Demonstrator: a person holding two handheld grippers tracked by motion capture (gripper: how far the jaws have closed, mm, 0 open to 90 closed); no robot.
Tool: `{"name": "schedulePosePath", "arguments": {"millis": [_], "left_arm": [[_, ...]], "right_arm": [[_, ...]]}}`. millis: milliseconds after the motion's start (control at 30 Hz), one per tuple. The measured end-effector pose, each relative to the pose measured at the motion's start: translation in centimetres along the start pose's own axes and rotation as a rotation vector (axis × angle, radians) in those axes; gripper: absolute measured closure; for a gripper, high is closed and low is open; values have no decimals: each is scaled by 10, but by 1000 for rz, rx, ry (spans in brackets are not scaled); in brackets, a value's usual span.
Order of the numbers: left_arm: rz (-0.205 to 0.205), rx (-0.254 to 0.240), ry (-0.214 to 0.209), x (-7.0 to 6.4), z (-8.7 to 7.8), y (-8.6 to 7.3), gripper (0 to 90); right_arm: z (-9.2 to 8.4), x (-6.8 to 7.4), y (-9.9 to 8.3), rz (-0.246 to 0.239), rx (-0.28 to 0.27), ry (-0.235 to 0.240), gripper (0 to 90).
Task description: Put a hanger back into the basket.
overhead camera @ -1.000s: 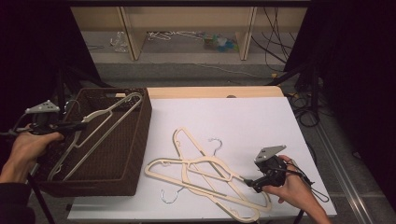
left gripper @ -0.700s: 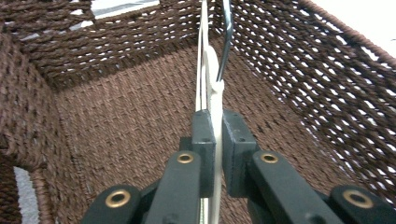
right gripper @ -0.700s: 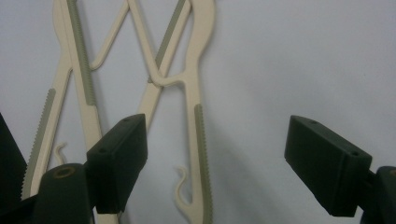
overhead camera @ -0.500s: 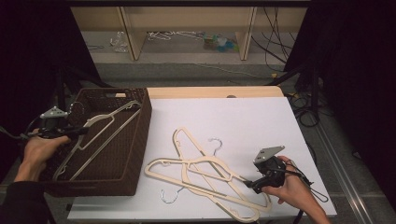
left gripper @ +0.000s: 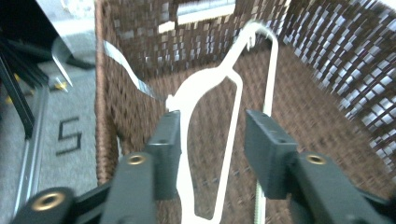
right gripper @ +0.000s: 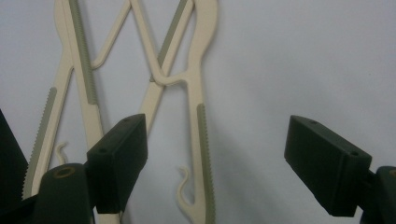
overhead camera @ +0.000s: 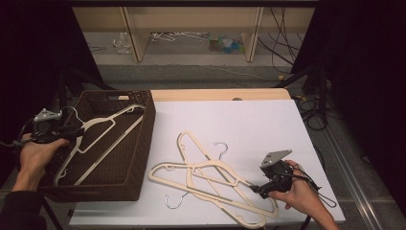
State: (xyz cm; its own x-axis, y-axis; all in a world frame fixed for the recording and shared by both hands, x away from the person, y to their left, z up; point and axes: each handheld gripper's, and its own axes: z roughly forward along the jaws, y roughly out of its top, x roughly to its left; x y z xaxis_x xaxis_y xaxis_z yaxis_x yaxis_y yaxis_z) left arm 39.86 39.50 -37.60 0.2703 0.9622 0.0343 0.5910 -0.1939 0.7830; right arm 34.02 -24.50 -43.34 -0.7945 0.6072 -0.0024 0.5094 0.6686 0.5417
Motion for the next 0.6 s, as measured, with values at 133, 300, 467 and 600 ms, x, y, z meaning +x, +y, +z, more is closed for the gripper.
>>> {"name": "schedulePosePath", "arguments": {"millis": [133,300,467,600], "left_arm": [[-30,-81,-26,-17,-13,5,494],[20,-176,-157,-73,-40,10,401],[62,-211,-262,-115,-52,8,360],[133,-242,-338,-158,-58,3,355]], "right_arm": [[-1,1,0,10,7,-2,223],[1,2,1,0,2,3,227],[1,2,0,-21,-3,2,233],[2,4,0,-7,6,12,239]]}}
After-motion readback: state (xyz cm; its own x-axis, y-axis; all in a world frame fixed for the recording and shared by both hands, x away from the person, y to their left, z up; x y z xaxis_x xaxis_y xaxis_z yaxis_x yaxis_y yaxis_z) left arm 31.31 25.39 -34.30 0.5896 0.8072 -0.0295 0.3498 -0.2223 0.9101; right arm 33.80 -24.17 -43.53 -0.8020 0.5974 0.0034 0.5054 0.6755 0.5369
